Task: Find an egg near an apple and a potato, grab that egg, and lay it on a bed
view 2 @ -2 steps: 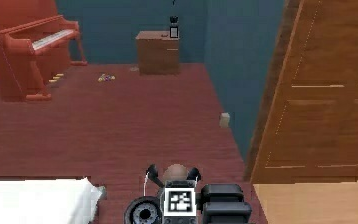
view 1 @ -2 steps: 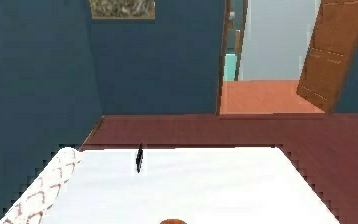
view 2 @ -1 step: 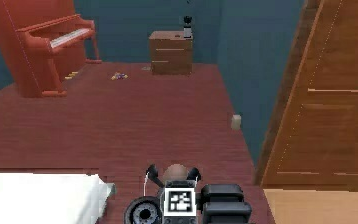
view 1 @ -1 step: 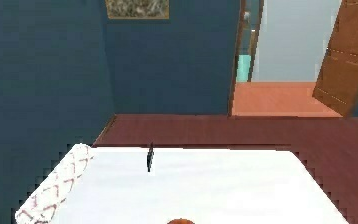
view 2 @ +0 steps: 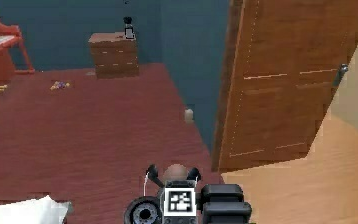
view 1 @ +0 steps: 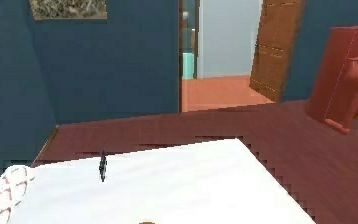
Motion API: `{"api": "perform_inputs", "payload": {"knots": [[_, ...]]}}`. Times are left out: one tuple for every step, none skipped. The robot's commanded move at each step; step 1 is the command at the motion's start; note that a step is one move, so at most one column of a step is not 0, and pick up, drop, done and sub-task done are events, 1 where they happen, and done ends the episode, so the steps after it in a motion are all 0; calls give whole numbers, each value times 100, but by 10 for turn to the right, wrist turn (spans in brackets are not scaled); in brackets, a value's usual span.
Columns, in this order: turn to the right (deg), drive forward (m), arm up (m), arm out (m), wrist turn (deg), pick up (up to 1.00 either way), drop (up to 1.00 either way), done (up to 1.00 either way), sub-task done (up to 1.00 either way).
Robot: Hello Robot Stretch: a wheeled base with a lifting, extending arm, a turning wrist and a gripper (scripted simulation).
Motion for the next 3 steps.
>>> {"api": "perform_inputs", "payload": {"knots": [[-180,0,0,0,0,0,0,0,0],[30,0,0,0,0,0,0,0,0],[0,20,0,0,0,0,0,0,0]]}}
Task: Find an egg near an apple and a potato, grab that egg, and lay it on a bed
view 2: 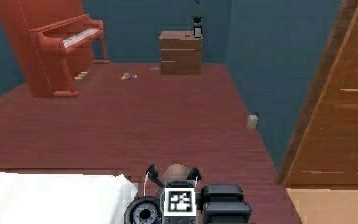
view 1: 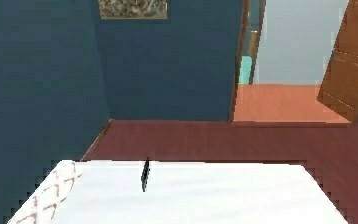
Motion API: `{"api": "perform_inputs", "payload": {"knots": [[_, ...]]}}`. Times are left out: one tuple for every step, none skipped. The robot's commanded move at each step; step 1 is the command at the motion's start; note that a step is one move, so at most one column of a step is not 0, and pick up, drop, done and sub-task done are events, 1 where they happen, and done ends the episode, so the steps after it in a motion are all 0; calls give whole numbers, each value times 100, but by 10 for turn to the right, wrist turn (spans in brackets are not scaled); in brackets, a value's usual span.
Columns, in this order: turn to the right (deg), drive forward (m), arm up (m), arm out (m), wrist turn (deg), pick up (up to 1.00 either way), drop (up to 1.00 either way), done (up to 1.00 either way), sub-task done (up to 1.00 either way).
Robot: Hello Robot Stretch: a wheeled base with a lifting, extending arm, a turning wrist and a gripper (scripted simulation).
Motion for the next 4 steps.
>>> {"api": "perform_inputs", "payload": {"knots": [[180,0,0,0,0,0,0,0,0],[-300,0,0,0,0,0,0,0,0],[420,0,0,0,0,0,0,0,0],[-450,0,0,0,0,0,0,0,0]]}}
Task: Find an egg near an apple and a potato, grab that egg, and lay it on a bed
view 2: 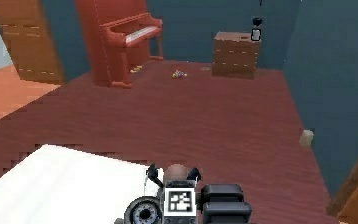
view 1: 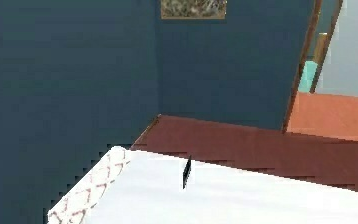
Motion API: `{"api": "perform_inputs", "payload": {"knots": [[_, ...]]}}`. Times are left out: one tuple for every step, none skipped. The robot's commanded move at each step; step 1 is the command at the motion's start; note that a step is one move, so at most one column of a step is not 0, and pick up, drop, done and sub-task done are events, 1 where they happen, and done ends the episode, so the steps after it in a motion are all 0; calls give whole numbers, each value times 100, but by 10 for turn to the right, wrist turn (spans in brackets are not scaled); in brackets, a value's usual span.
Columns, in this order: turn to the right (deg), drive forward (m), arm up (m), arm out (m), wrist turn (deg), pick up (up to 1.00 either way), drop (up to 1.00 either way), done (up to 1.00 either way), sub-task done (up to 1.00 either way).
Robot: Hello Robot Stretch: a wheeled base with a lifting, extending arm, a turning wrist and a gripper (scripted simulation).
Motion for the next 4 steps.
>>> {"api": "perform_inputs", "payload": {"knots": [[300,0,0,0,0,0,0,0,0],[450,0,0,0,0,0,0,0,0],[60,0,0,0,0,0,0,0,0],[0,10,0,0,0,0,0,0,0]]}}
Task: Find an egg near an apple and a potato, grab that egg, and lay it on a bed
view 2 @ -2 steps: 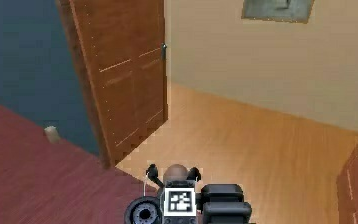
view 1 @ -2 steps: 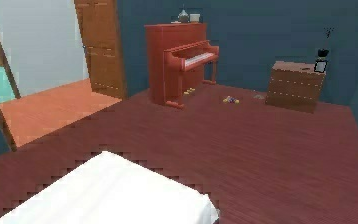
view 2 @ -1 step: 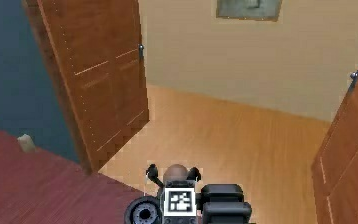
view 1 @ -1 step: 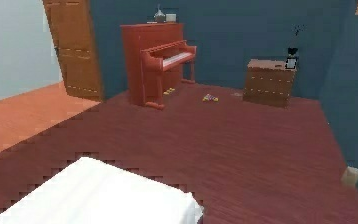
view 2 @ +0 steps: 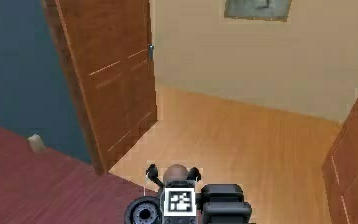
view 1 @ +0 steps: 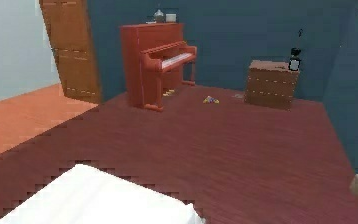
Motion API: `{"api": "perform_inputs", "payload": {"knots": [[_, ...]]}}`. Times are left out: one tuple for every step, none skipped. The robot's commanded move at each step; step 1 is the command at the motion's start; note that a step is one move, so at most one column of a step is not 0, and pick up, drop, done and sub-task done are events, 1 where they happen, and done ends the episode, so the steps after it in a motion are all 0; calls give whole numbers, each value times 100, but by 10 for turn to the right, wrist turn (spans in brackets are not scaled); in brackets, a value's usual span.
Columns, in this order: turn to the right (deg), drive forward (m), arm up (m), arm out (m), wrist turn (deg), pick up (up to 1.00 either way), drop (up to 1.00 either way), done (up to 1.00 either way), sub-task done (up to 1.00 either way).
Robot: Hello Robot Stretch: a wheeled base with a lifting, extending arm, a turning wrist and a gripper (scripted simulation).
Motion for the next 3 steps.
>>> {"api": "perform_inputs", "payload": {"knots": [[-450,0,0,0,0,0,0,0,0],[-450,0,0,0,0,0,0,0,0],[-420,0,0,0,0,0,0,0,0]]}}
